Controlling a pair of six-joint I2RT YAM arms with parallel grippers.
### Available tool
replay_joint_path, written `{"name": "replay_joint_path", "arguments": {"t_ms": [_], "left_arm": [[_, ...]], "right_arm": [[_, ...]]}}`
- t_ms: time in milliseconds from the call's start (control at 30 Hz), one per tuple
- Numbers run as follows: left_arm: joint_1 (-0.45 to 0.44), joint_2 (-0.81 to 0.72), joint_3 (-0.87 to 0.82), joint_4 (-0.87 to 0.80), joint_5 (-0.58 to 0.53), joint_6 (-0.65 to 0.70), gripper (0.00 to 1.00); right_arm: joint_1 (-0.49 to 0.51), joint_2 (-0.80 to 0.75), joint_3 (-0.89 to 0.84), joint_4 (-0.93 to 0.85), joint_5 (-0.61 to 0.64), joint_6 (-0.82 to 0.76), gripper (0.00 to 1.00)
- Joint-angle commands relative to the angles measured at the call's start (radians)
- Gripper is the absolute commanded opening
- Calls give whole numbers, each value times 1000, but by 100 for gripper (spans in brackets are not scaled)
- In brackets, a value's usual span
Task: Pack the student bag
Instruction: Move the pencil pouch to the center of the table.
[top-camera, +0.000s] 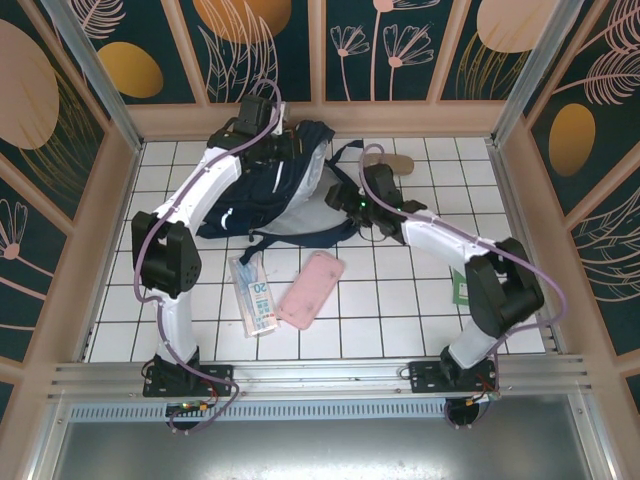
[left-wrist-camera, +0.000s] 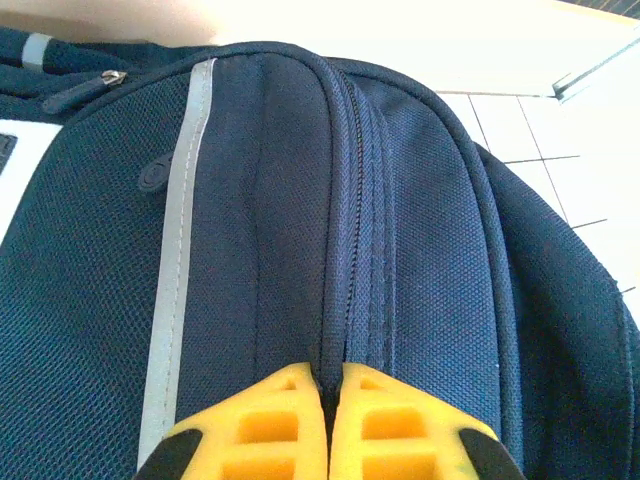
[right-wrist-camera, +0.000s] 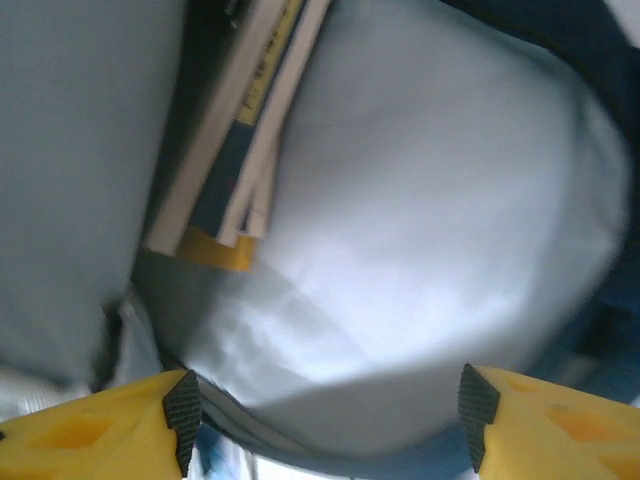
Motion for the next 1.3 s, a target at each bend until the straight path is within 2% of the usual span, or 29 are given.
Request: {"name": "replay_joint_path", "arguments": {"t_ms": [0,300,533,667,867,1067,1267], "left_arm": [[20,21,-34,71,-38,13,0],[19,18,-44,78,-32,4,0],[20,9,-42,81,-20,-6,0],[20,-2,-42,80,-10,-9,0],[20,-29,-56,74,-10,-5,0],[20,-64,-61,80,-7,-6,0],[20,-78,-75,92,13,-20,0]], "right_arm": [[2,-72,-72,-85,49,-59,73],[158,-139,-204,-43,-38,-111,59],[286,-10,-175,13,-120,-112,55],[305,51,-172,12,-114,-109,54],[257,36,-239,-49,-49,-150,54],[98,-52,-316,-106,-11,-229,55],[-47,-102,-273,-202,51,-358,62]]}}
